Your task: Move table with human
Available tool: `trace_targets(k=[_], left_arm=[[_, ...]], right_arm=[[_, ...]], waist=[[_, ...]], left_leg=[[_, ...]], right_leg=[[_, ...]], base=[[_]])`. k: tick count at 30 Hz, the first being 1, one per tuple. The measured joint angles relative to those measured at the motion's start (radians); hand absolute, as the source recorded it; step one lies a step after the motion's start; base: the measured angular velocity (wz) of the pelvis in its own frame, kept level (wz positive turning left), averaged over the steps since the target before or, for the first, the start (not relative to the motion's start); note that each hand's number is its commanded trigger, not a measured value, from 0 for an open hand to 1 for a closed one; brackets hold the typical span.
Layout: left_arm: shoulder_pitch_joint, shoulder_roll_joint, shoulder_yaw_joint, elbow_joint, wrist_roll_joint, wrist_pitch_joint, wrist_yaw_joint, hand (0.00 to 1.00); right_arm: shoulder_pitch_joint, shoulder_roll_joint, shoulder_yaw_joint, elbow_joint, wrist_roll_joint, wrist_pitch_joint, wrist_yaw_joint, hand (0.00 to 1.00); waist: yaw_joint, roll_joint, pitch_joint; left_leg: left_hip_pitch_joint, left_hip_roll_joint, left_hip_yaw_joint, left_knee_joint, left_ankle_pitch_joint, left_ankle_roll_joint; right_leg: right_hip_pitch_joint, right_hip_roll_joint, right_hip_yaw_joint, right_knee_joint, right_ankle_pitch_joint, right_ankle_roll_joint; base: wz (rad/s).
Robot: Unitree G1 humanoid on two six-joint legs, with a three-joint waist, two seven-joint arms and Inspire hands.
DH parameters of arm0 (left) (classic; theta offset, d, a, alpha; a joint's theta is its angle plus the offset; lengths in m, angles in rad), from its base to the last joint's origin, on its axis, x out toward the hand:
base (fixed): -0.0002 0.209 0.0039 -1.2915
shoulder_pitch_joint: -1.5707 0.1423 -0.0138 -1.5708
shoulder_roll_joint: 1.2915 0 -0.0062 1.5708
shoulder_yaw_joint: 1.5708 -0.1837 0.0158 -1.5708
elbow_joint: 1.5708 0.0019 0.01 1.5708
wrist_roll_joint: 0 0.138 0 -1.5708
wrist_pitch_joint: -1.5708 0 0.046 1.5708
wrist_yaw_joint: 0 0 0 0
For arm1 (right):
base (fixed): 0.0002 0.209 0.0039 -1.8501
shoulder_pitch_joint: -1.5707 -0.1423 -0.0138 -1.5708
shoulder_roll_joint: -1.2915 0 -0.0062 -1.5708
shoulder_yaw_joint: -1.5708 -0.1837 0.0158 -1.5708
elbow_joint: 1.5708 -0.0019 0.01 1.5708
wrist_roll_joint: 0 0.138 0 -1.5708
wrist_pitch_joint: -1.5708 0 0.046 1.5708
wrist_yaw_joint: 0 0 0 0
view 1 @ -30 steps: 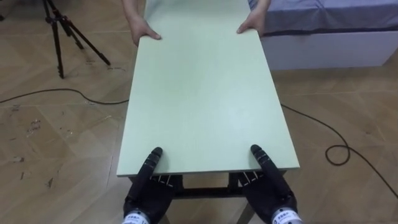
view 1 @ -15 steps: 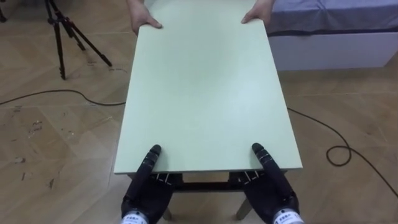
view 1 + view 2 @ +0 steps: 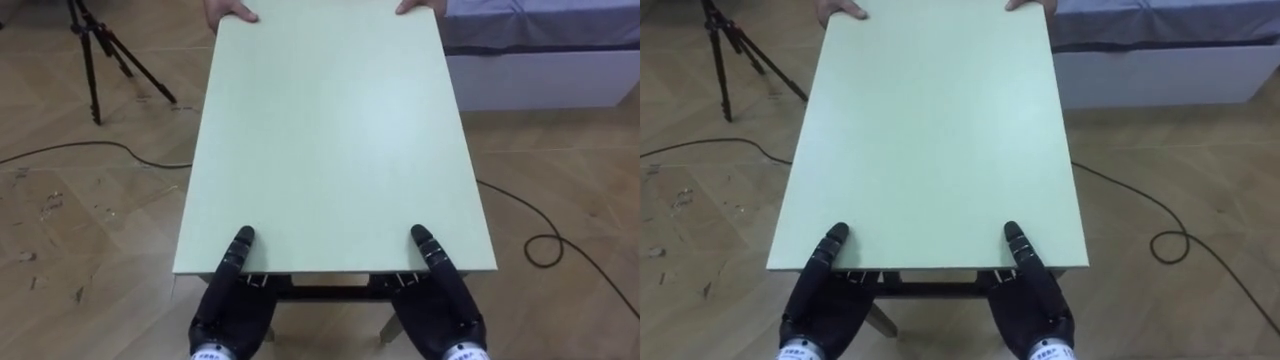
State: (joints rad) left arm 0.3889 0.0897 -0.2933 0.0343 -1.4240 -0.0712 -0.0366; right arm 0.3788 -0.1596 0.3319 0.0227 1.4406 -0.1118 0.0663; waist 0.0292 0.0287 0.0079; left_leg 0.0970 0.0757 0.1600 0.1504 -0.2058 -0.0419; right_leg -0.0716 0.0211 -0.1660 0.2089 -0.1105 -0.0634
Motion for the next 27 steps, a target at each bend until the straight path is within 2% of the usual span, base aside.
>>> trace_targets(k=[3, 7, 16, 19, 22, 24, 25, 27], left_arm=[[0.008, 0.0, -0.016, -0.002, 0.0, -0.011, 0.0, 1.0], [0.018, 0.001, -0.025, -0.008, 0.009, -0.048, -0.006, 1.0], [0.034, 0.005, -0.037, -0.012, 0.016, -0.067, -0.013, 1.0], [0.034, 0.015, -0.055, -0.015, 0.005, -0.088, -0.013, 1.0], [0.036, 0.031, -0.06, -0.016, -0.006, -0.094, -0.013, 1.0], [0.041, 0.05, -0.064, -0.016, -0.019, -0.095, -0.022, 1.0], [0.05, 0.059, -0.068, -0.017, -0.026, -0.095, -0.028, 1.0], [0.064, 0.066, -0.079, -0.017, -0.04, -0.096, -0.033, 1.0]], right_arm=[[0.003, -0.009, 0.006, 0.0, 0.002, -0.008, 0.013, 1.0], [0.006, -0.013, 0.039, 0.0, 0.005, -0.042, 0.028, 1.0], [0.024, -0.004, 0.041, 0.007, 0.007, -0.043, 0.049, 1.0], [0.026, -0.006, 0.048, 0.007, 0.019, -0.047, 0.06, 1.0], [0.033, -0.012, 0.064, 0.011, 0.043, -0.051, 0.068, 1.0], [0.047, -0.014, 0.073, 0.011, 0.052, -0.048, 0.081, 1.0], [0.06, -0.013, 0.075, 0.011, 0.049, -0.048, 0.09, 1.0], [0.071, -0.019, 0.08, 0.011, 0.046, -0.048, 0.097, 1.0]], waist=[[0.002, -0.001, 0.0005], [0.006, -0.012, 0.0037], [0.005, -0.033, 0.0077], [0.004, -0.033, 0.0082], [0.01, -0.032, 0.0093], [0.012, -0.031, 0.0092], [0.012, -0.023, 0.01], [0.011, -0.011, 0.0117]], left_leg=[[-0.003, -0.001, 0.001, 0.0, 0.0, 0.0], [-0.015, -0.001, 0.0, 0.002, 0.0, 0.0], [-0.029, 0.001, -0.001, 0.027, -0.002, -0.002], [-0.082, 0.012, -0.009, 0.114, -0.024, -0.014], [-0.144, 0.041, -0.015, 0.255, -0.055, -0.031], [-0.201, 0.058, -0.039, 0.358, -0.055, -0.032], [-0.233, 0.07, -0.058, 0.415, -0.056, -0.032], [-0.286, 0.092, -0.065, 0.538, -0.052, -0.035]], right_leg=[[-0.003, -0.001, -0.001, 0.001, -0.001, 0.001], [-0.022, -0.002, 0.002, 0.015, -0.004, 0.0], [-0.034, -0.002, 0.002, 0.032, -0.002, -0.005], [-0.059, 0.001, 0.001, 0.057, -0.011, -0.016], [-0.075, 0.015, 0.001, 0.084, -0.033, -0.029], [-0.083, 0.024, -0.01, 0.091, -0.041, -0.039], [-0.086, 0.033, -0.017, 0.094, -0.043, -0.048], [-0.097, 0.036, -0.046, 0.118, -0.054, -0.066]], base=[[0.0], [0.0], [0.0], [0.0], [0.01], [0.03], [0.05], [-0.11]])
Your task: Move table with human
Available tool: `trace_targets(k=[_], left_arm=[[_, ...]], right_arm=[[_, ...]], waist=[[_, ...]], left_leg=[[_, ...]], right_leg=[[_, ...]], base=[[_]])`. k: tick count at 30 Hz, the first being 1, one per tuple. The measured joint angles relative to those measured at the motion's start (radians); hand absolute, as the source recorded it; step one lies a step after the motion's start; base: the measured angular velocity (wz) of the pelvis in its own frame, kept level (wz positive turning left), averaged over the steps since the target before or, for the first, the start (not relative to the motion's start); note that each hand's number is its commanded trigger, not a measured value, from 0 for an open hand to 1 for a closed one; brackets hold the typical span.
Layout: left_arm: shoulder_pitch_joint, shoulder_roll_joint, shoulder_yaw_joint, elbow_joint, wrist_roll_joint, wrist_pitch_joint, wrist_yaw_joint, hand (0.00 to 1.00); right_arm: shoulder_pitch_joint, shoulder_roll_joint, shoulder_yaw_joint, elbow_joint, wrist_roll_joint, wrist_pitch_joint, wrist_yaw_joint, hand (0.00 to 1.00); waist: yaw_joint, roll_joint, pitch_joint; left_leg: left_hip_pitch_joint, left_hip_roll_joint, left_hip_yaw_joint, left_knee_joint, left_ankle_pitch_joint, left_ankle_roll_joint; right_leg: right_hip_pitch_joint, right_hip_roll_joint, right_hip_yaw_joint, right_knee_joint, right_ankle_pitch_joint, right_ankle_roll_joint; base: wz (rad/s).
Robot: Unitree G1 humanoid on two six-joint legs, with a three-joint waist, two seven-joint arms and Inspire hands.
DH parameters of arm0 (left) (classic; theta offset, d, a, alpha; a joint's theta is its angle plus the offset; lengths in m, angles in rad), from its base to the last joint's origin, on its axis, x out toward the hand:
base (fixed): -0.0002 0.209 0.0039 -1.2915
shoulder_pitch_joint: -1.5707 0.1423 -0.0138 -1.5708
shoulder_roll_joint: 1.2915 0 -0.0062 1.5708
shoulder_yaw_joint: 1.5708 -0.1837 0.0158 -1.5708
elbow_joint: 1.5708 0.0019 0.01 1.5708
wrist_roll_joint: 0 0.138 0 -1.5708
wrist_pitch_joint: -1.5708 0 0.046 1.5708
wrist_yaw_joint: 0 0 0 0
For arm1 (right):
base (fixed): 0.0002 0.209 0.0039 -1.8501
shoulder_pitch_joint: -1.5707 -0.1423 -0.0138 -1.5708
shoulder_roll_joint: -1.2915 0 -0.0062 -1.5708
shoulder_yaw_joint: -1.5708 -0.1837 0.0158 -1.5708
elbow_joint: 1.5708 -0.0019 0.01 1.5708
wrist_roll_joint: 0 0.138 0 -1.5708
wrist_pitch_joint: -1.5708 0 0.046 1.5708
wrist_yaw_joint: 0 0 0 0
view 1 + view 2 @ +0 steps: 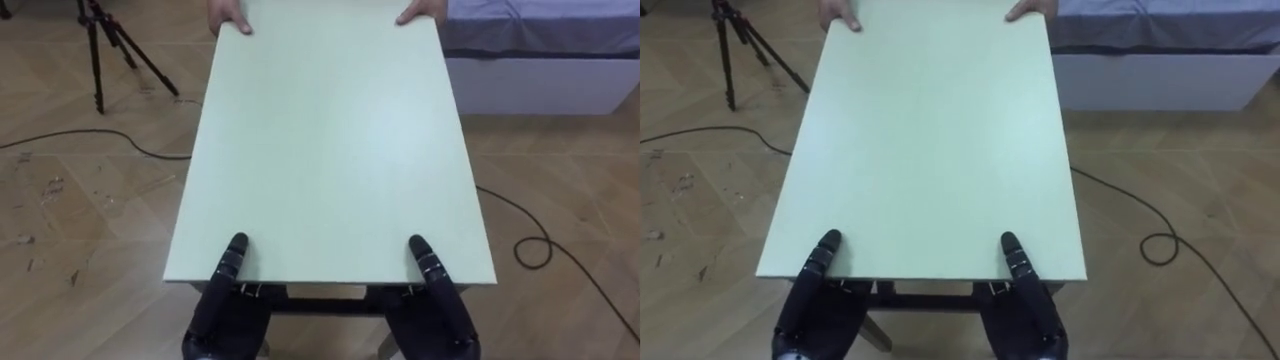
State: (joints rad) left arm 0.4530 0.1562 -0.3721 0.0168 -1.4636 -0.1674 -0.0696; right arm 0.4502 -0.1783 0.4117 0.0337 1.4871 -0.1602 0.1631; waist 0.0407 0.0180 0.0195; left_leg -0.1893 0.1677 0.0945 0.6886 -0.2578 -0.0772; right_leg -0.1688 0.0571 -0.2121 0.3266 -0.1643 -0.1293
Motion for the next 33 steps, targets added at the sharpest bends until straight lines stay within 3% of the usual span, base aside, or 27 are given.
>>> trace_targets(k=[2, 4, 5, 6, 7, 8, 10, 12, 13, 15, 17, 18, 19, 20, 21, 22, 23, 24, 25, 26, 27, 28, 29, 30, 31, 32, 33], left_arm=[[0.023, 0.011, -0.015, 0.0, -0.017, -0.002, -0.002, 1.0], [0.023, 0.015, -0.013, -0.004, -0.017, -0.002, -0.004, 1.0], [0.02, 0.022, -0.012, -0.008, -0.015, -0.004, -0.005, 1.0], [0.021, 0.023, -0.013, -0.009, -0.015, -0.004, -0.005, 1.0], [0.021, 0.025, -0.014, -0.01, -0.015, -0.002, -0.005, 1.0], [0.02, 0.016, -0.012, -0.01, -0.009, -0.002, -0.005, 1.0], [0.006, 0.012, -0.011, -0.009, -0.01, -0.001, -0.005, 1.0], [-0.033, 0.019, -0.011, -0.009, -0.013, -0.001, -0.005, 1.0], [-0.067, 0.022, -0.011, 0.0, -0.02, -0.001, -0.004, 1.0], [-0.114, 0.016, -0.017, 0.029, -0.036, -0.002, 0.001, 1.0], [-0.131, -0.005, -0.017, 0.074, -0.04, -0.001, 0.003, 1.0], [-0.126, -0.012, -0.017, 0.078, -0.04, -0.001, 0.004, 1.0], [-0.118, -0.015, -0.018, 0.081, -0.046, -0.001, 0.007, 1.0], [-0.109, -0.013, -0.022, 0.082, -0.049, -0.001, 0.009, 1.0], [-0.106, -0.014, -0.022, 0.083, -0.049, -0.001, 0.009, 1.0], [-0.098, -0.014, -0.021, 0.084, -0.053, -0.002, 0.01, 1.0], [-0.092, -0.013, -0.021, 0.084, -0.057, -0.004, 0.01, 1.0], [-0.088, -0.012, -0.021, 0.085, -0.062, -0.004, 0.01, 1.0], [-0.09, -0.013, -0.024, 0.092, -0.063, 0.003, 0.013, 1.0], [-0.099, -0.008, -0.035, 0.093, -0.06, 0.011, 0.022, 1.0], [-0.104, -0.003, -0.044, 0.093, -0.053, 0.015, 0.028, 1.0], [-0.109, 0.006, -0.061, 0.093, -0.041, 0.017, 0.032, 1.0], [-0.109, 0.006, -0.064, 0.09, -0.024, 0.02, 0.031, 1.0], [-0.109, 0.005, -0.063, 0.089, -0.019, 0.022, 0.032, 1.0], [-0.108, 0.004, -0.061, 0.09, -0.01, 0.025, 0.032, 1.0], [-0.095, -0.01, -0.06, 0.082, -0.008, 0.025, 0.03, 1.0], [-0.088, -0.005, -0.055, 0.064, -0.014, 0.018, 0.027, 1.0]], right_arm=[[-0.002, -0.03, 0.002, 0.002, -0.001, 0.008, 0.0, 1.0], [-0.006, -0.031, 0.003, 0.002, -0.007, 0.008, 0.001, 1.0], [-0.006, -0.027, 0.004, 0.002, -0.009, 0.007, 0.001, 1.0], [-0.004, -0.026, 0.005, 0.002, -0.009, 0.007, 0.001, 1.0], [-0.004, -0.033, 0.004, -0.002, -0.009, 0.006, 0.003, 1.0], [-0.012, -0.043, 0.003, -0.006, -0.009, 0.004, 0.004, 1.0], [-0.031, -0.056, 0.004, -0.006, -0.009, -0.004, 0.01, 1.0], [-0.057, -0.053, 0.003, -0.006, -0.003, -0.018, 0.018, 1.0], [-0.081, -0.05, 0.002, -0.002, -0.001, -0.026, 0.019, 1.0], [-0.116, -0.048, -0.008, 0.02, -0.003, -0.026, 0.019, 1.0], [-0.133, -0.041, -0.027, 0.05, -0.009, -0.011, 0.019, 1.0], [-0.129, -0.041, -0.028, 0.052, -0.009, -0.006, 0.019, 1.0], [-0.12, -0.04, -0.032, 0.054, -0.009, 0.005, 0.019, 1.0], [-0.109, -0.038, -0.032, 0.054, -0.007, 0.01, 0.019, 1.0], [-0.105, -0.037, -0.034, 0.054, -0.007, 0.014, 0.02, 1.0], [-0.098, -0.028, -0.045, 0.054, -0.008, 0.036, 0.022, 1.0], [-0.094, -0.021, -0.054, 0.054, -0.019, 0.054, 0.022, 1.0], [-0.091, -0.021, -0.058, 0.054, -0.021, 0.062, 0.022, 1.0], [-0.077, -0.022, -0.068, 0.053, -0.017, 0.075, 0.026, 1.0], [-0.054, -0.021, -0.076, 0.05, -0.004, 0.074, 0.034, 1.0], [-0.04, -0.02, -0.08, 0.049, 0.005, 0.07, 0.041, 1.0], [-0.013, -0.021, -0.081, 0.045, 0.024, 0.057, 0.054, 1.0], [0.004, -0.021, -0.08, 0.04, 0.044, 0.048, 0.062, 1.0], [0.005, -0.023, -0.079, 0.04, 0.048, 0.048, 0.063, 1.0], [0.002, -0.019, -0.078, 0.04, 0.051, 0.051, 0.058, 1.0], [-0.019, -0.048, -0.078, 0.039, 0.058, 0.06, 0.052, 1.0], [-0.041, -0.052, -0.071, 0.039, 0.061, 0.063, 0.046, 1.0]], waist=[[0.024, 0.03, -0.0074], [0.012, 0.032, -0.0043], [-0.006, 0.02, 0.0041], [-0.009, 0.018, 0.0064], [-0.008, 0.021, 0.0081], [-0.007, 0.038, 0.0137], [-0.015, 0.06, 0.013], [-0.026, 0.063, 0.0122], [-0.038, 0.063, 0.0122], [-0.042, 0.061, 0.0114], [-0.049, 0.051, 0.0075], [-0.05, 0.049, 0.0062], [-0.062, 0.046, 0.006], [-0.064, 0.04, 0.0028], [-0.066, 0.038, 0.0025], [-0.071, 0.027, 0.0012], [-0.081, 0.023, 0.002], [-0.096, 0.022, 0.0028], [-0.131, 0.021, 0.0038], [-0.164, 0.013, 0.0055], [-0.172, 0.006, 0.0033], [-0.173, -0.009, -0.0023], [-0.175, -0.023, -0.0039], [-0.176, -0.03, -0.0025], [-0.175, -0.046, 0.0022], [-0.144, 0.01, -0.0277], [-0.126, 0.022, -0.0296]], left_leg=[[-0.012, 0.021, 0.008, 0.208, 0.026, 0.001], [0.007, 0.016, 0.004, 0.239, 0.029, -0.001], [0.01, 0.01, -0.006, 0.203, 0.013, -0.011], [0.011, 0.008, -0.005, 0.188, 0.005, -0.017], [0.015, 0.001, -0.013, 0.167, -0.025, -0.022], [0.027, -0.002, -0.027, 0.164, -0.057, -0.028], [0.06, -0.003, -0.03, 0.124, -0.102, -0.02], [0.097, -0.01, -0.026, 0.007, -0.172, -0.015], [0.105, -0.022, -0.023, -0.084, -0.211, -0.005], [0.094, -0.048, -0.009, -0.144, -0.239, 0.032], [0.067, -0.093, 0.012, -0.143, -0.214, 0.069], [0.067, -0.105, 0.015, -0.144, -0.207, 0.077], [0.065, -0.124, 0.02, -0.143, -0.192, 0.09], [0.056, -0.14, 0.024, -0.143, -0.176, 0.105], [0.051, -0.147, 0.026, -0.145, -0.169, 0.115], [0.041, -0.165, 0.035, -0.151, -0.15, 0.13], [0.03, -0.176, 0.038, -0.153, -0.134, 0.147], [0.026, -0.177, 0.041, -0.152, -0.125, 0.153], [0.025, -0.165, 0.065, -0.152, -0.11, 0.161], [0.025, -0.139, 0.107, -0.155, -0.096, 0.153], [0.025, -0.129, 0.129, -0.162, -0.086, 0.149], [0.03, -0.11, 0.188, -0.19, -0.062, 0.141], [0.037, -0.093, 0.25, -0.207, -0.045, 0.131], [0.039, -0.088, 0.271, -0.206, -0.043, 0.129], [0.03, -0.123, 0.248, -0.207, -0.038, 0.132], [-0.021, -0.159, 0.203, -0.25, -0.014, 0.17], [-0.041, -0.168, 0.18, -0.257, 0.002, 0.201]], right_leg=[[0.0, -0.005, -0.073, 0.006, -0.004, -0.01], [-0.012, -0.005, -0.123, 0.005, 0.003, -0.021], [-0.019, -0.009, -0.141, 0.007, 0.014, -0.027], [-0.028, -0.01, -0.149, 0.004, 0.021, -0.031], [-0.044, -0.013, -0.165, 0.001, 0.034, -0.042], [-0.063, -0.01, -0.182, 0.004, 0.046, -0.05], [-0.097, -0.009, -0.214, 0.005, 0.071, -0.06], [-0.16, -0.014, -0.237, 0.004, 0.107, -0.069], [-0.2, -0.027, -0.256, 0.0, 0.133, -0.073], [-0.241, -0.054, -0.264, -0.005, 0.168, -0.072], [-0.246, -0.105, -0.255, -0.025, 0.213, -0.046], [-0.243, -0.116, -0.253, -0.03, 0.225, -0.033], [-0.233, -0.131, -0.244, -0.051, 0.251, 0.004], [-0.228, -0.142, -0.228, -0.073, 0.276, 0.064], [-0.226, -0.146, -0.219, -0.085, 0.292, 0.103], [-0.223, -0.157, -0.203, -0.119, 0.328, 0.165], [-0.22, -0.175, -0.199, -0.13, 0.351, 0.206], [-0.225, -0.19, -0.192, -0.089, 0.349, 0.192], [-0.243, -0.227, -0.138, 0.076, 0.266, 0.138], [-0.247, -0.27, -0.092, 0.27, 0.144, 0.138], [-0.243, -0.287, -0.066, 0.359, 0.091, 0.14], [-0.217, -0.312, -0.016, 0.481, 0.015, 0.154], [-0.172, -0.33, 0.004, 0.546, -0.031, 0.163], [-0.155, -0.329, 0.019, 0.535, -0.038, 0.18], [-0.163, -0.296, 0.043, 0.479, -0.027, 0.223], [-0.167, -0.228, 0.083, 0.376, -0.003, 0.291], [-0.179, -0.221, 0.111, 0.379, -0.008, 0.28]], base=[[-0.51], [0.05], [0.45], [0.36], [0.07], [0.0], [0.18], [0.34], [0.34], [0.19], [0.02], [0.04], [0.07], [0.09], [0.0], [0.04], [0.18], [0.68], [1.19], [1.31], [1.21], [0.87], [0.67], [0.26], [-0.47], [-0.85], [-0.77]])
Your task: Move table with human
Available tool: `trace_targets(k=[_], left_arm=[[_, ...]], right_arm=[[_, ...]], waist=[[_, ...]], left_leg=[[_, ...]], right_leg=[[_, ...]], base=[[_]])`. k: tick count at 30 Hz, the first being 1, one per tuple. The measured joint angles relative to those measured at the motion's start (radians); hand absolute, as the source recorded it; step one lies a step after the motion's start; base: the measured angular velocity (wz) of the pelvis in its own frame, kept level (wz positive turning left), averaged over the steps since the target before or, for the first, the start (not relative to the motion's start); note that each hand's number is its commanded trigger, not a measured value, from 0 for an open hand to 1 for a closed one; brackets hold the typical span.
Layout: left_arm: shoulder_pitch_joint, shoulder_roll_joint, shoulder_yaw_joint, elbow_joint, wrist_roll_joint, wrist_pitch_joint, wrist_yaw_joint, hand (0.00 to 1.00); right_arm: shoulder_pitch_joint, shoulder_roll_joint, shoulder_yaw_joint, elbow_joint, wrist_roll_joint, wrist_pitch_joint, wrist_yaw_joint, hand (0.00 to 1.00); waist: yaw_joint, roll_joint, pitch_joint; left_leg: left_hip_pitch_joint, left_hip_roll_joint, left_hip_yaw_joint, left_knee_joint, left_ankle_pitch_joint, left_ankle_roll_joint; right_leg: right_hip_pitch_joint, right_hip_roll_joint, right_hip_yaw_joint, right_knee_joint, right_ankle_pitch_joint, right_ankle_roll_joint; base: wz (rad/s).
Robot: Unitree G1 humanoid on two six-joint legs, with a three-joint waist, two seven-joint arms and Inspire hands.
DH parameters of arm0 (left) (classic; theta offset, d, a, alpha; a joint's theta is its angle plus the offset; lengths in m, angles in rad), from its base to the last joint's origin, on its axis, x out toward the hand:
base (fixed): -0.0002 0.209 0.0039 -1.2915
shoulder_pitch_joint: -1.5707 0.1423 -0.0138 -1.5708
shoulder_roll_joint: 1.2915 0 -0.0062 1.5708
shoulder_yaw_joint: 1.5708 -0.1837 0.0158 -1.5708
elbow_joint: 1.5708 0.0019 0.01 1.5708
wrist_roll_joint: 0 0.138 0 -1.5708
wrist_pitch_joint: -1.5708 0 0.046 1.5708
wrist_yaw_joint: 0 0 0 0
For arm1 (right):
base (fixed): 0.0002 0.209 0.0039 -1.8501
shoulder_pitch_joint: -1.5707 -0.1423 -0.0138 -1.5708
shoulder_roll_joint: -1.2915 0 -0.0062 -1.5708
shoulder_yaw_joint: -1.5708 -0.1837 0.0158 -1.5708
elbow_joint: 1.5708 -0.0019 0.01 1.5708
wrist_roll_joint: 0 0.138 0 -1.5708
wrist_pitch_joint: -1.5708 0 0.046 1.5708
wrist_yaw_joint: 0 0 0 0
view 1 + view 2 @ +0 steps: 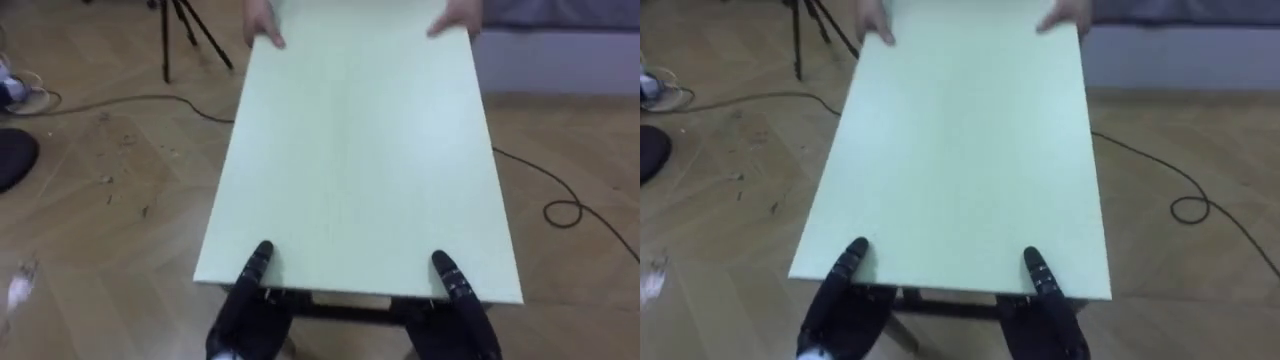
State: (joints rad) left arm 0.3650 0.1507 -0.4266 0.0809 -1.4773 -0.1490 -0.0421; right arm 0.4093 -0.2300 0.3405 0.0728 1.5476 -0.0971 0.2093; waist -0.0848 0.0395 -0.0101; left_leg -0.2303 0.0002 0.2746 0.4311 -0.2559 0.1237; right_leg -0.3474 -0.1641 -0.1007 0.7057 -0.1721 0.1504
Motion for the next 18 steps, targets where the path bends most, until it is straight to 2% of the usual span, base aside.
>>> trace_targets(k=[1, 2, 3, 4, 5, 6, 7, 8, 9, 10, 11, 12, 14, 15, 17, 18], left_arm=[[0.006, 0.025, 0.01, -0.027, -0.009, -0.014, -0.009, 1.0], [0.001, 0.031, 0.03, -0.029, 0.017, -0.01, -0.01, 1.0], [0.0, 0.023, 0.036, -0.028, 0.027, -0.008, -0.009, 1.0], [-0.005, 0.02, 0.043, -0.032, 0.028, -0.001, -0.009, 1.0], [-0.011, 0.025, 0.045, -0.047, 0.029, 0.012, -0.009, 1.0], [-0.011, 0.021, 0.048, -0.058, 0.031, 0.015, -0.009, 1.0], [-0.01, 0.02, 0.057, -0.077, 0.034, 0.016, -0.009, 1.0], [-0.018, 0.017, 0.065, -0.087, 0.036, 0.016, -0.01, 1.0], [-0.02, 0.017, 0.07, -0.091, 0.036, 0.016, -0.01, 1.0], [-0.027, 0.014, 0.083, -0.095, 0.036, 0.016, -0.01, 1.0], [-0.04, 0.014, 0.093, -0.098, 0.038, 0.016, -0.01, 1.0], [-0.046, 0.017, 0.096, -0.1, 0.038, 0.016, -0.01, 1.0], [-0.069, 0.026, 0.106, -0.1, 0.048, 0.019, -0.009, 1.0], [-0.071, 0.027, 0.109, -0.1, 0.051, 0.02, -0.009, 1.0], [-0.07, 0.031, 0.109, -0.094, 0.065, 0.021, -0.008, 1.0], [-0.067, 0.031, 0.107, -0.094, 0.068, 0.022, -0.007, 1.0]], right_arm=[[-0.009, 0.019, 0.017, -0.003, 0.0, 0.0, -0.01, 1.0], [-0.002, 0.034, 0.021, -0.007, 0.009, 0.002, -0.01, 1.0], [-0.003, 0.038, 0.022, -0.007, 0.013, 0.003, -0.01, 1.0], [-0.01, 0.036, 0.021, -0.008, 0.014, -0.002, -0.01, 1.0], [-0.019, 0.031, 0.02, -0.017, 0.015, -0.014, -0.01, 1.0], [-0.023, 0.03, 0.019, -0.024, 0.014, -0.015, -0.01, 1.0], [-0.029, 0.03, 0.018, -0.039, 0.009, -0.016, -0.01, 1.0], [-0.044, 0.027, 0.017, -0.05, 0.006, -0.015, -0.01, 1.0], [-0.056, 0.026, 0.019, -0.05, 0.004, -0.013, -0.01, 1.0], [-0.079, 0.028, 0.019, -0.049, -0.005, -0.012, -0.016, 1.0], [-0.096, 0.032, 0.018, -0.048, -0.006, -0.013, -0.018, 1.0], [-0.105, 0.036, 0.017, -0.044, -0.006, -0.013, -0.018, 1.0], [-0.118, 0.044, 0.014, -0.038, -0.004, -0.01, -0.018, 1.0], [-0.122, 0.049, 0.014, -0.033, -0.004, -0.01, -0.017, 1.0], [-0.123, 0.06, 0.012, -0.012, -0.005, -0.008, -0.017, 1.0], [-0.122, 0.061, 0.011, -0.007, -0.005, -0.007, -0.016, 1.0]], waist=[[-0.02, -0.064, 0.0075], [-0.022, -0.118, 0.0116], [-0.016, -0.127, 0.0129], [-0.002, -0.125, 0.0144], [0.015, -0.126, 0.0143], [0.019, -0.125, 0.016], [0.028, -0.126, 0.0158], [0.04, -0.129, 0.0174], [0.042, -0.129, 0.0179], [0.053, -0.132, 0.0195], [0.069, -0.135, 0.0214], [0.073, -0.134, 0.0217], [0.084, -0.135, 0.0232], [0.088, -0.134, 0.0235], [0.09, -0.134, 0.0235], [0.091, -0.134, 0.0234]], left_leg=[[0.002, -0.031, 0.019, -0.007, 0.015, 0.015], [0.011, -0.066, 0.023, -0.005, 0.022, 0.026], [0.004, -0.07, 0.03, 0.001, 0.023, 0.029], [-0.024, -0.062, 0.04, 0.016, 0.025, 0.032], [-0.057, -0.053, 0.056, 0.017, 0.037, 0.034], [-0.073, -0.05, 0.062, 0.016, 0.044, 0.035], [-0.107, -0.047, 0.08, 0.019, 0.057, 0.038], [-0.144, -0.049, 0.085, 0.028, 0.071, 0.039], [-0.162, -0.048, 0.085, 0.037, 0.077, 0.038], [-0.193, -0.046, 0.084, 0.055, 0.094, 0.035], [-0.226, -0.035, 0.085, 0.056, 0.117, 0.027], [-0.244, -0.026, 0.084, 0.055, 0.132, 0.025], [-0.303, 0.016, 0.076, 0.045, 0.186, 0.011], [-0.314, 0.027, 0.075, 0.041, 0.199, 0.008], [-0.325, 0.047, 0.057, -0.014, 0.271, -0.007], [-0.324, 0.052, 0.051, -0.029, 0.291, -0.01]], right_leg=[[0.02, -0.082, -0.041, 0.184, -0.04, -0.037], [0.093, -0.155, -0.073, 0.299, -0.063, -0.05], [0.127, -0.168, -0.076, 0.322, -0.064, -0.052], [0.198, -0.159, -0.076, 0.317, -0.062, -0.054], [0.257, -0.135, -0.07, 0.263, -0.056, -0.058], [0.283, -0.125, -0.067, 0.222, -0.055, -0.06], [0.329, -0.11, -0.065, 0.119, -0.064, -0.05], [0.361, -0.104, -0.064, 0.013, -0.091, -0.047], [0.375, -0.097, -0.067, -0.037, -0.126, -0.052], [0.397, -0.088, -0.049, -0.138, -0.187, -0.039], [0.402, -0.074, -0.038, -0.217, -0.22, -0.033], [0.401, -0.062, -0.037, -0.253, -0.229, -0.03], [0.383, -0.012, -0.046, -0.339, -0.252, -0.046], [0.375, 0.0, -0.047, -0.348, -0.255, -0.051], [0.351, 0.046, -0.044, -0.364, -0.261, -0.067], [0.344, 0.056, -0.047, -0.361, -0.262, -0.076]], base=[[-0.1], [0.13], [-0.04], [-0.41], [-0.43], [-0.43], [-0.42], [-0.43], [-0.46], [-0.46], [-0.41], [-0.21], [0.0], [-0.07], [0.0], [0.0]])
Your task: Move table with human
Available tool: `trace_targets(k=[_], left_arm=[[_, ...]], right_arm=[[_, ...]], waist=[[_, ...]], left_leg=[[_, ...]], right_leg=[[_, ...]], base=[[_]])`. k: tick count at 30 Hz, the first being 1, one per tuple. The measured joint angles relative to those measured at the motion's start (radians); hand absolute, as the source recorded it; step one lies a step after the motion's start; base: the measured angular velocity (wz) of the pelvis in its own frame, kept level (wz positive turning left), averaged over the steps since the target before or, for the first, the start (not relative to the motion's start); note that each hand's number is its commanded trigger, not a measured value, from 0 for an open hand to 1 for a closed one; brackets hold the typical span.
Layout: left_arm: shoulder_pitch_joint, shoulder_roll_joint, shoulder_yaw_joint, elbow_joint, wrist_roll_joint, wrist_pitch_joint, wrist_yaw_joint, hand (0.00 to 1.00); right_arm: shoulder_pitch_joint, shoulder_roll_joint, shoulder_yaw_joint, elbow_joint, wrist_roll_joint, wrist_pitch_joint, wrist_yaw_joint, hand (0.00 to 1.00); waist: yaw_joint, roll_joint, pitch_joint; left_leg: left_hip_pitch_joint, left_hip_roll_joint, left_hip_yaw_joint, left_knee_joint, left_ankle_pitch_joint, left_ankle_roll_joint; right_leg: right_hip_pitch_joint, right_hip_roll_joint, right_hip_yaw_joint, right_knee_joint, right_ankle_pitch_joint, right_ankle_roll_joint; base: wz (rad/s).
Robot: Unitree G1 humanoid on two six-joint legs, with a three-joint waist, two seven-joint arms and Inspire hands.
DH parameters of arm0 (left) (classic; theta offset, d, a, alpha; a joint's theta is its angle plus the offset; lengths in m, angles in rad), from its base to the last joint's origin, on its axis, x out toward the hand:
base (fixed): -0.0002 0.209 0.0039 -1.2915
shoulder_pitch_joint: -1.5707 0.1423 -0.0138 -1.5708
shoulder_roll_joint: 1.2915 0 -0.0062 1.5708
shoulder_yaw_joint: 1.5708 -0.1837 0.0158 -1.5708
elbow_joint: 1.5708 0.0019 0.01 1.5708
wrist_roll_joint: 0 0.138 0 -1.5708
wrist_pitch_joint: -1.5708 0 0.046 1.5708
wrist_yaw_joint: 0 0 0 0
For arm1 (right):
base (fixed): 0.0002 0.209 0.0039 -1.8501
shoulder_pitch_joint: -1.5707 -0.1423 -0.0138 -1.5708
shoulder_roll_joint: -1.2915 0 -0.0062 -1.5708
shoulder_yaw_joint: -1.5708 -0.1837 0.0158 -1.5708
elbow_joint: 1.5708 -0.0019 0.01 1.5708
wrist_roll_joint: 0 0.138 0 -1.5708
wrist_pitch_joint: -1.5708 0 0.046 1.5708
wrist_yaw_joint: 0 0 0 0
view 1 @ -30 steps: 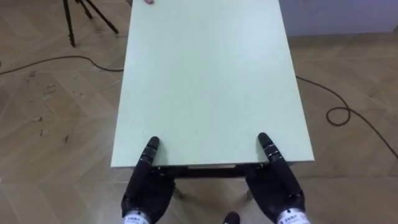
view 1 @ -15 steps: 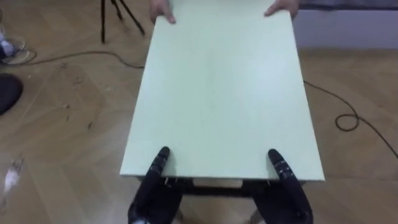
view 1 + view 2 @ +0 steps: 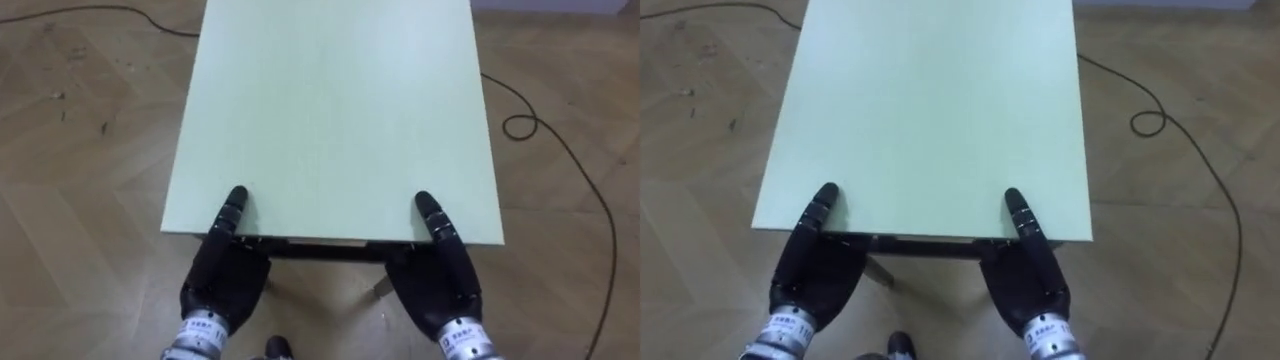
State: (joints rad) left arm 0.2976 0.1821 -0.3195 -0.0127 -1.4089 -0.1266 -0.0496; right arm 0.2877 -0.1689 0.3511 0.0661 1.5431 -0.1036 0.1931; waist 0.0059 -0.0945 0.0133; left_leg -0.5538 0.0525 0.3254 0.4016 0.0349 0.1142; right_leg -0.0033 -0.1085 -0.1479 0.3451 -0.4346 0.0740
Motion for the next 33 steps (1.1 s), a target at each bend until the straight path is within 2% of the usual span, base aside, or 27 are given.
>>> trace_targets(k=[2, 3, 4, 5, 6, 7, 8, 9, 11, 13, 15, 16, 18, 19, 20, 21, 22, 23, 24, 25, 26, 27, 28, 29, 30, 31, 33], left_arm=[[0.005, 0.002, 0.003, 0.012, 0.013, 0.013, 0.002, 1.0], [0.004, 0.004, 0.003, 0.015, 0.015, 0.016, 0.003, 1.0], [0.004, 0.008, -0.003, 0.015, 0.017, 0.02, 0.008, 1.0], [0.005, 0.007, -0.003, 0.015, 0.017, 0.018, 0.009, 1.0], [0.006, 0.005, 0.0, 0.015, 0.017, 0.018, 0.009, 1.0], [0.012, 0.0, -0.002, 0.017, 0.018, 0.018, 0.008, 1.0], [0.027, -0.012, 0.002, 0.017, 0.015, 0.018, 0.008, 1.0], [0.035, -0.018, 0.002, 0.017, 0.014, 0.019, 0.007, 1.0], [0.062, -0.034, 0.009, 0.017, 0.005, 0.017, -0.002, 1.0], [0.062, -0.038, 0.016, 0.016, 0.001, 0.018, -0.003, 1.0], [0.06, -0.045, 0.021, 0.015, 0.001, 0.022, -0.002, 1.0], [0.057, -0.05, 0.021, 0.015, 0.001, 0.027, 0.0, 1.0], [0.05, -0.06, 0.018, 0.015, 0.005, 0.033, -0.001, 1.0], [0.045, -0.074, 0.014, 0.025, 0.005, 0.034, 0.003, 1.0], [0.067, -0.077, 0.02, 0.021, -0.01, 0.016, -0.012, 1.0], [0.07, -0.064, 0.024, 0.01, -0.024, 0.006, -0.024, 1.0], [0.073, -0.031, 0.032, -0.018, -0.043, -0.002, -0.038, 1.0], [0.052, -0.04, 0.021, -0.004, -0.04, 0.001, -0.04, 1.0], [0.031, -0.045, 0.017, 0.011, -0.037, 0.006, -0.032, 1.0], [-0.003, -0.042, 0.003, 0.034, -0.038, 0.009, -0.021, 1.0], [-0.037, -0.044, -0.021, 0.038, -0.03, -0.004, 0.001, 1.0], [-0.046, -0.047, -0.031, 0.039, -0.029, -0.015, 0.01, 1.0], [-0.051, -0.053, -0.043, 0.049, -0.028, -0.032, 0.02, 1.0], [-0.051, -0.056, -0.044, 0.072, -0.023, -0.032, 0.019, 1.0], [-0.05, -0.058, -0.046, 0.086, -0.02, -0.032, 0.018, 1.0], [-0.041, -0.058, -0.048, 0.104, -0.019, -0.032, 0.017, 1.0], [-0.026, -0.058, -0.047, 0.115, -0.027, -0.032, 0.017, 1.0]], right_arm=[[0.007, 0.009, -0.005, 0.024, 0.0, 0.004, 0.002, 1.0], [0.009, 0.01, -0.005, 0.029, 0.002, 0.005, 0.002, 1.0], [0.014, 0.015, -0.004, 0.031, 0.004, 0.004, 0.002, 1.0], [0.018, 0.018, -0.003, 0.031, 0.002, 0.0, 0.007, 1.0], [0.021, 0.017, -0.003, 0.031, 0.002, -0.004, 0.011, 1.0], [0.022, 0.015, 0.001, 0.032, -0.003, -0.011, 0.013, 1.0], [0.017, 0.008, 0.004, 0.033, -0.009, -0.013, 0.012, 1.0], [0.018, 0.002, 0.007, 0.034, -0.011, -0.017, 0.012, 1.0], [0.015, -0.003, 0.018, 0.033, -0.026, -0.02, 0.012, 1.0], [0.01, 0.006, 0.019, 0.032, -0.025, -0.018, 0.01, 1.0], [0.009, 0.009, 0.017, 0.028, -0.026, -0.017, 0.01, 1.0], [0.009, 0.007, 0.014, 0.023, -0.026, -0.019, 0.01, 1.0], [0.008, 0.002, 0.007, 0.018, -0.024, -0.027, 0.009, 1.0], [0.008, -0.011, 0.005, 0.017, -0.02, -0.032, 0.007, 1.0], [0.004, -0.016, 0.022, 0.013, -0.04, -0.031, 0.006, 1.0], [0.0, 0.005, 0.028, 0.007, -0.056, -0.033, 0.006, 1.0], [0.005, 0.025, 0.041, -0.02, -0.077, -0.047, 0.006, 1.0], [0.001, 0.013, 0.04, -0.032, -0.071, -0.059, 0.006, 1.0], [-0.013, 0.01, 0.033, -0.018, -0.067, -0.064, 0.005, 1.0], [-0.032, 0.017, 0.015, 0.001, -0.063, -0.072, 0.005, 1.0], [-0.031, 0.014, -0.004, 0.001, -0.054, -0.069, 0.006, 1.0], [-0.029, 0.013, -0.009, 0.0, -0.052, -0.066, 0.007, 1.0], [-0.019, 0.016, -0.017, 0.0, -0.05, -0.053, 0.005, 1.0], [-0.001, 0.021, -0.026, 0.007, -0.052, -0.044, 0.002, 1.0], [0.01, 0.022, -0.027, 0.011, -0.052, -0.038, 0.002, 1.0], [0.028, 0.026, -0.026, 0.018, -0.057, -0.029, 0.002, 1.0], [0.025, 0.028, -0.022, 0.045, -0.061, -0.025, 0.005, 1.0]], waist=[[0.026, 0.01, 0.0052], [0.035, 0.012, 0.0054], [0.059, 0.017, 0.0071], [0.075, 0.024, 0.0082], [0.078, 0.026, 0.0112], [0.098, 0.03, 0.0173], [0.129, 0.052, 0.027], [0.137, 0.063, 0.0273], [0.139, 0.091, 0.022], [0.13, 0.103, 0.0219], [0.086, 0.121, 0.0222], [0.061, 0.136, 0.0218], [0.048, 0.147, 0.0219], [0.03, 0.159, 0.0314], [0.013, 0.207, 0.007], [0.01, 0.215, 0.0048], [0.01, 0.186, 0.0037], [0.026, 0.21, 0.0067], [0.031, 0.217, 0.0075], [0.024, 0.202, 0.008], [0.005, 0.183, 0.0081], [-0.002, 0.176, 0.0068], [-0.01, 0.161, 0.0017], [-0.016, 0.147, 0.0029], [-0.016, 0.144, 0.0022], [-0.02, 0.14, 0.0006], [-0.029, 0.133, 0.0027]], left_leg=[[0.016, 0.038, -0.022, -0.056, 0.071, -0.023], [0.026, 0.045, -0.029, -0.084, 0.098, -0.031], [0.049, 0.059, -0.048, -0.157, 0.166, -0.064], [0.065, 0.063, -0.106, -0.217, 0.237, -0.118], [0.064, 0.064, -0.119, -0.193, 0.221, -0.129], [0.062, 0.08, -0.118, -0.077, 0.119, -0.127], [0.062, 0.103, -0.12, 0.08, -0.013, -0.135], [0.063, 0.111, -0.121, 0.159, -0.067, -0.13], [0.097, 0.123, -0.137, 0.413, -0.218, -0.139], [0.173, 0.13, -0.143, 0.516, -0.286, -0.146], [0.29, 0.139, -0.149, 0.526, -0.316, -0.151], [0.372, 0.15, -0.148, 0.486, -0.317, -0.153], [0.49, 0.131, -0.138, 0.317, -0.33, -0.173], [0.565, 0.11, -0.128, 0.178, -0.33, -0.174], [0.583, 0.155, -0.124, 0.098, -0.342, -0.181], [0.583, 0.168, -0.125, 0.071, -0.354, -0.195], [0.592, 0.149, -0.121, 0.061, -0.394, -0.227], [0.622, 0.136, -0.15, 0.054, -0.485, -0.223], [0.621, 0.131, -0.182, 0.044, -0.511, -0.214], [0.592, 0.109, -0.222, 0.016, -0.522, -0.215], [0.573, 0.082, -0.248, -0.022, -0.519, -0.21], [0.571, 0.067, -0.256, -0.036, -0.517, -0.207], [0.575, 0.042, -0.253, -0.062, -0.509, -0.184], [0.578, 0.018, -0.252, -0.065, -0.498, -0.16], [0.58, 0.008, -0.253, -0.062, -0.494, -0.153], [0.582, -0.015, -0.25, -0.058, -0.484, -0.134], [0.577, -0.056, -0.24, -0.055, -0.47, -0.104]], right_leg=[[-0.016, 0.051, -0.001, 0.008, 0.011, -0.053], [-0.022, 0.063, -0.002, 0.011, 0.016, -0.063], [-0.043, 0.085, -0.003, 0.016, 0.032, -0.086], [-0.066, 0.095, -0.014, 0.014, 0.057, -0.109], [-0.077, 0.092, -0.031, 0.021, 0.064, -0.116], [-0.099, 0.08, -0.081, 0.044, 0.075, -0.125], [-0.103, 0.08, -0.115, 0.048, 0.092, -0.134], [-0.106, 0.082, -0.124, 0.047, 0.099, -0.137], [-0.117, 0.078, -0.186, 0.047, 0.12, -0.146], [-0.12, 0.081, -0.25, 0.048, 0.128, -0.153], [-0.12, 0.086, -0.299, 0.052, 0.132, -0.157], [-0.127, 0.087, -0.321, 0.07, 0.132, -0.157], [-0.175, 0.062, -0.313, 0.146, 0.14, -0.17], [-0.284, 0.042, -0.276, 0.303, 0.157, -0.22], [-0.387, 0.162, -0.192, 0.202, 0.175, -0.228], [-0.419, 0.208, -0.171, 0.081, 0.24, -0.241], [-0.464, 0.219, -0.206, -0.079, 0.47, -0.281], [-0.495, 0.2, -0.25, -0.02, 0.488, -0.296], [-0.519, 0.195, -0.243, 0.011, 0.485, -0.298], [-0.544, 0.163, -0.234, 0.023, 0.489, -0.292], [-0.552, 0.126, -0.234, 0.014, 0.504, -0.27], [-0.552, 0.111, -0.235, 0.009, 0.513, -0.262], [-0.544, 0.089, -0.236, -0.011, 0.541, -0.254], [-0.517, 0.071, -0.234, -0.053, 0.58, -0.246], [-0.501, 0.066, -0.232, -0.08, 0.604, -0.241], [-0.475, 0.056, -0.218, -0.127, 0.655, -0.225], [-0.465, 0.041, -0.148, -0.172, 0.746, -0.146]], base=[[-0.16], [-0.28], [-0.31], [-0.28], [-0.43], [-0.74], [-0.9], [-0.79], [-0.42], [0.02], [0.5], [0.51], [0.26], [-0.04], [-0.09], [0.0], [0.14], [0.11], [0.25], [0.61], [0.83], [0.74], [0.46], [0.35], [0.24], [0.09], [-0.08]])
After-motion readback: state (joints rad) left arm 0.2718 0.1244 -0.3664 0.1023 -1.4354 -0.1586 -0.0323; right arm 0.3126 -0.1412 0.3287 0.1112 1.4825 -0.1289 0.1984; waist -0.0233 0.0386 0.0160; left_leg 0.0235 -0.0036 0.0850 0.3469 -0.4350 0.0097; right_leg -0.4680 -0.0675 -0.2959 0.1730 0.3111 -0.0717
